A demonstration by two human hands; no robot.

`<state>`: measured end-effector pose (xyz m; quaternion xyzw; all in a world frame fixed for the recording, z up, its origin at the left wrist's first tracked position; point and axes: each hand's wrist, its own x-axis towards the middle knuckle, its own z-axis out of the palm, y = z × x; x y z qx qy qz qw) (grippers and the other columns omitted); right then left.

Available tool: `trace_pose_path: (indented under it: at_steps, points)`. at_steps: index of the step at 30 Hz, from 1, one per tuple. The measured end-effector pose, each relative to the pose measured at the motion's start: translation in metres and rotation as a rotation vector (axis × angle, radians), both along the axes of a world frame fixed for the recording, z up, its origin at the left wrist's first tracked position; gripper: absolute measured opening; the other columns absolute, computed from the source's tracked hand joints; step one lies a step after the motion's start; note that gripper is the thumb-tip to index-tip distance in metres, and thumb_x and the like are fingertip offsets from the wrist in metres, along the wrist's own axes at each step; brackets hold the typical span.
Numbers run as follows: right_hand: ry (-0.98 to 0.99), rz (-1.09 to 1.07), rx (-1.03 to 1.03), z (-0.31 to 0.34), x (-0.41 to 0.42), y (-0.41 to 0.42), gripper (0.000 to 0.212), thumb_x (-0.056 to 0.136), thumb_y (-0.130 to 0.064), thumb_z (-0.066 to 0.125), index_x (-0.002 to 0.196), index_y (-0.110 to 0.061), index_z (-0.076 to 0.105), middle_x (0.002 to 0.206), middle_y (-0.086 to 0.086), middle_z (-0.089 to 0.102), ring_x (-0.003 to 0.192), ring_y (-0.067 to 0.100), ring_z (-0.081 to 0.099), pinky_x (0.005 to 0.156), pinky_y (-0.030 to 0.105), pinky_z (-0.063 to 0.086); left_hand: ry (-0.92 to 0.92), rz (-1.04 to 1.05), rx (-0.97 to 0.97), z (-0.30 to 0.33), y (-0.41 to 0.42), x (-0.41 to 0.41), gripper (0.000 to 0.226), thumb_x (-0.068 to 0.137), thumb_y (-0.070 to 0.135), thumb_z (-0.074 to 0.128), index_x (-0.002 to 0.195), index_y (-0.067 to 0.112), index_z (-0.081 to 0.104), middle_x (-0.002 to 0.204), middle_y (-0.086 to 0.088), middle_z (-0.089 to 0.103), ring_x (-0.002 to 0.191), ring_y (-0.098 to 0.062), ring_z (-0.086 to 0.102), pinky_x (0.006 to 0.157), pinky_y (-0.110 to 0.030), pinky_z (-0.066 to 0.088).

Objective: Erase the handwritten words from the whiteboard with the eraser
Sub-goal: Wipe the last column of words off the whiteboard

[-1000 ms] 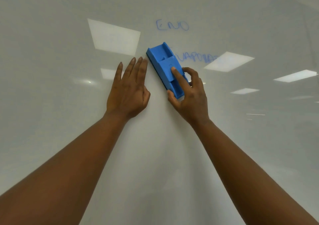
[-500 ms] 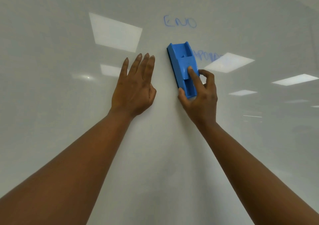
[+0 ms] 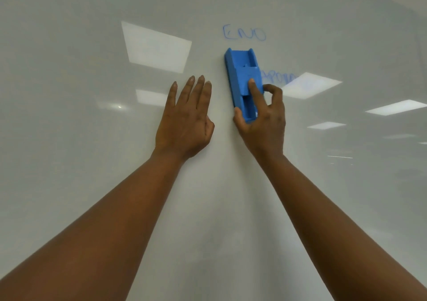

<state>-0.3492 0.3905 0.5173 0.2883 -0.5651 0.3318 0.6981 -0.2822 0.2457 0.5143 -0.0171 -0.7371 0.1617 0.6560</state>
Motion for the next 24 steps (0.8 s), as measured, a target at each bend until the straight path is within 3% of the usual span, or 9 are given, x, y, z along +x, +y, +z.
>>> trace_pose_path:
  at_steps: [5, 14, 20, 24]
  points:
    - [0.027, -0.039, 0.078, 0.018, 0.000, 0.003, 0.060, 0.084, -0.026, 0.063, 0.138, -0.016, 0.039, 0.133, 0.017, 0.040, 0.111, 0.027, 0.045, 0.082, 0.021, 0.035, 0.004, -0.004, 0.000, 0.000, 0.001, 0.001, 0.065, 0.086, 0.026, 0.022, 0.147, 0.004, 0.020, 0.154, -0.014, 0.023, 0.143, -0.028, 0.018, 0.117, -0.045, 0.008]
    - [-0.099, 0.028, -0.156, 0.009, -0.025, 0.039, 0.059, 0.084, -0.025, 0.063, 0.138, -0.017, 0.041, 0.131, 0.015, 0.039, 0.110, 0.028, 0.046, 0.082, 0.025, 0.038, 0.006, 0.002, -0.010, 0.000, 0.000, 0.000, 0.062, 0.088, 0.022, 0.027, 0.147, 0.003, 0.022, 0.153, -0.015, 0.024, 0.143, -0.028, 0.019, 0.117, -0.047, 0.009]
    - [-0.023, -0.024, -0.044, 0.004, -0.025, 0.037, 0.059, 0.082, -0.020, 0.065, 0.136, -0.014, 0.042, 0.127, 0.019, 0.044, 0.107, 0.032, 0.048, 0.084, 0.035, 0.044, -0.006, 0.022, 0.003, -0.001, 0.000, 0.001, 0.064, 0.087, 0.025, 0.021, 0.148, 0.005, 0.019, 0.155, -0.013, 0.020, 0.144, -0.027, 0.016, 0.118, -0.046, 0.007]
    - [-0.058, -0.033, -0.055, 0.019, -0.035, 0.054, 0.059, 0.084, -0.022, 0.062, 0.139, -0.018, 0.039, 0.132, 0.016, 0.040, 0.111, 0.030, 0.045, 0.084, 0.028, 0.039, -0.002, 0.014, -0.001, -0.001, 0.000, 0.002, 0.063, 0.087, 0.024, 0.023, 0.147, 0.005, 0.023, 0.154, -0.014, 0.023, 0.143, -0.028, 0.019, 0.117, -0.047, 0.008]
